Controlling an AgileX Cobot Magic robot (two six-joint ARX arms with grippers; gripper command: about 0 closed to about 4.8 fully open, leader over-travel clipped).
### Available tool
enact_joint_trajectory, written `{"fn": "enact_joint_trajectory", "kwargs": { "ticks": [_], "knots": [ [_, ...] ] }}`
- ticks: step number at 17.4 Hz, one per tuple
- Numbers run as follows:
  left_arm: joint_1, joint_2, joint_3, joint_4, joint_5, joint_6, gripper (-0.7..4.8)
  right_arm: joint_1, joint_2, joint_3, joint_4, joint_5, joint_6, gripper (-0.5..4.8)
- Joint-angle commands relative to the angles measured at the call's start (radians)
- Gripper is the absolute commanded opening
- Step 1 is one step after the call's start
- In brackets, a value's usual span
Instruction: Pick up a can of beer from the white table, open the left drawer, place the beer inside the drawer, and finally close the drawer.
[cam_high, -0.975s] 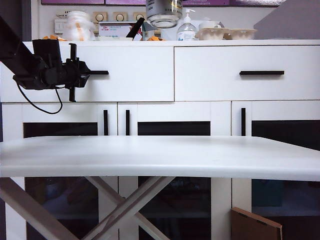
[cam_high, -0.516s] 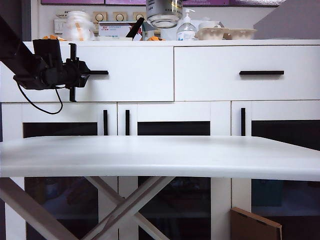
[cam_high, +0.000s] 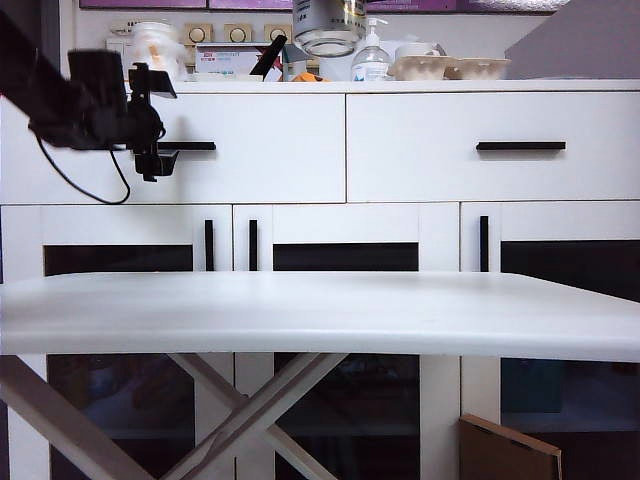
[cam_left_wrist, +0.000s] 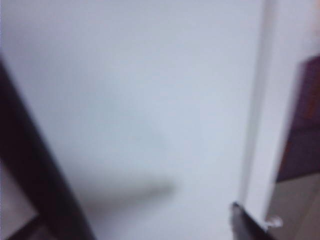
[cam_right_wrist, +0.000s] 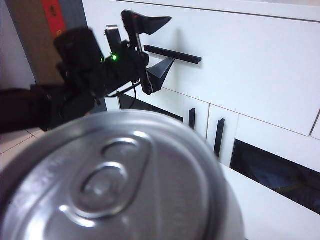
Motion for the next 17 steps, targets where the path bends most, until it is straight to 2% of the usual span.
{"fn": "enact_joint_trajectory", "kwargs": {
  "ticks": [1, 2, 7, 9, 11, 12, 15, 17],
  "knots": [
    [-0.003, -0.018, 0.068, -0.089, -0.008, 0.002, 4.52, 0.002, -0.015, 0.016, 0.056, 0.001, -0.003, 0.4],
    [-0.003, -0.018, 0.085, -0.13, -0.022, 0.006, 4.43, 0.002, -0.016, 0.016, 0.057, 0.001, -0.003, 0.4],
    [-0.003, -0.017, 0.108, -0.184, -0.042, 0.009, 2.91, 0.002, -0.019, 0.016, 0.055, 0.001, -0.003, 0.4],
    [-0.004, -0.017, 0.108, -0.212, -0.047, 0.025, 1.9, 0.002, -0.019, 0.016, 0.054, 0.001, -0.003, 0.4],
    [-0.009, -0.017, 0.108, -0.214, -0.047, 0.085, 0.1, 0.002, -0.019, 0.016, 0.053, 0.001, -0.003, 0.4],
    [-0.009, -0.017, 0.108, -0.205, -0.042, 0.108, -0.06, 0.002, -0.019, 0.016, 0.053, 0.001, -0.003, 0.4],
    [-0.006, -0.009, 0.102, -0.123, 0.039, 0.194, -0.06, 0.001, -0.019, 0.016, 0.054, 0.002, -0.003, 0.4],
    [-0.002, -0.009, 0.068, -0.042, 0.073, 0.188, -0.06, 0.001, -0.019, 0.016, 0.054, 0.002, -0.003, 0.4]
  ]
}}
